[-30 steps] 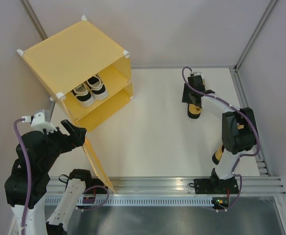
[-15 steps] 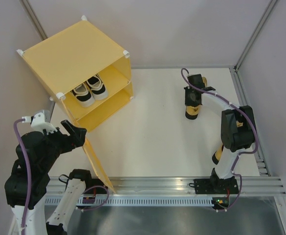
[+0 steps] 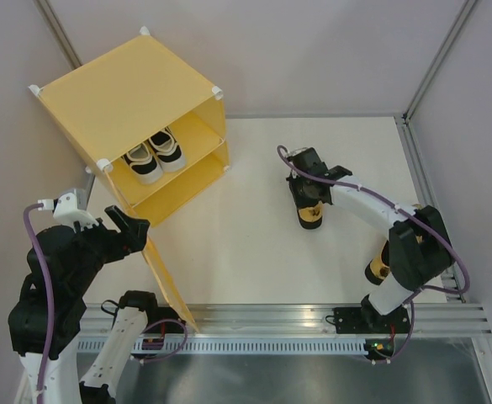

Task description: Place and organize the shoes in the shoe cabinet

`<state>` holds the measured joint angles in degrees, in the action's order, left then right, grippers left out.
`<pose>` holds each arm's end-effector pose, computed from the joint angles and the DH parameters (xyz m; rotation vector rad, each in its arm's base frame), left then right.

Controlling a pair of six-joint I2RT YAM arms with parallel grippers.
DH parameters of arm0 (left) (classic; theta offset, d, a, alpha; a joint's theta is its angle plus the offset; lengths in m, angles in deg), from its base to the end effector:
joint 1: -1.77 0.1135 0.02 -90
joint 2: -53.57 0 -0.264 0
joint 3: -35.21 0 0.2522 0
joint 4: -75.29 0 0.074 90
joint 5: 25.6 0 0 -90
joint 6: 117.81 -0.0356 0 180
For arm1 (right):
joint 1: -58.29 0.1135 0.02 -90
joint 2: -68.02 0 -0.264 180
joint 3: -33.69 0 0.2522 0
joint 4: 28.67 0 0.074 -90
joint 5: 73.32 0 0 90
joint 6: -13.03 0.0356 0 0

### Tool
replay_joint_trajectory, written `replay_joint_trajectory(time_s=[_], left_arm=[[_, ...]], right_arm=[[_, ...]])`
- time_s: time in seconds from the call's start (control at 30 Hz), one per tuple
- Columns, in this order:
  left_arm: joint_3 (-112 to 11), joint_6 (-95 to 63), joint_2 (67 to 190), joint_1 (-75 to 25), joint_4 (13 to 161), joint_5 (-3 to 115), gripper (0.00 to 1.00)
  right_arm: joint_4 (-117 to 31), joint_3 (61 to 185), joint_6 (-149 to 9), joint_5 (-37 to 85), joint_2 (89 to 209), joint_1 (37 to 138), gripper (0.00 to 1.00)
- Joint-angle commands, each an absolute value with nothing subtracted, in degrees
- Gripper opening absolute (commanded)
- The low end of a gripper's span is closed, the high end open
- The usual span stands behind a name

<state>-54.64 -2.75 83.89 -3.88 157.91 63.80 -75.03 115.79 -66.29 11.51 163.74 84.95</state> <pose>0.0207 -0.0024 0.4212 -0.3289 1.9640 -0.3585 0.3108 0.1525 0.2220 -0.3321 2.5939 0.1126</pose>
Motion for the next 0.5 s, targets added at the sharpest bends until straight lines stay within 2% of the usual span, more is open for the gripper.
replay_joint_trajectory(time_s=[0.0,0.2,0.47], left_arm=[[-54.66,-2.06,83.89,-3.85,155.94,62.38,0.92],[-53.87,-1.8,83.27,-3.85,155.76,62.38,0.92],[-54.13,-1.97,83.1,-3.85,155.85,62.47,0.92]], right_arm=[[-73.28,114.17,-67.22,9.55,155.04,89.14,0.01],[-71.79,108.8,-69.41,14.04,147.31,96.08,0.01],[-66.62,106.95,-72.31,18.35,145.98,106.53,0.01]])
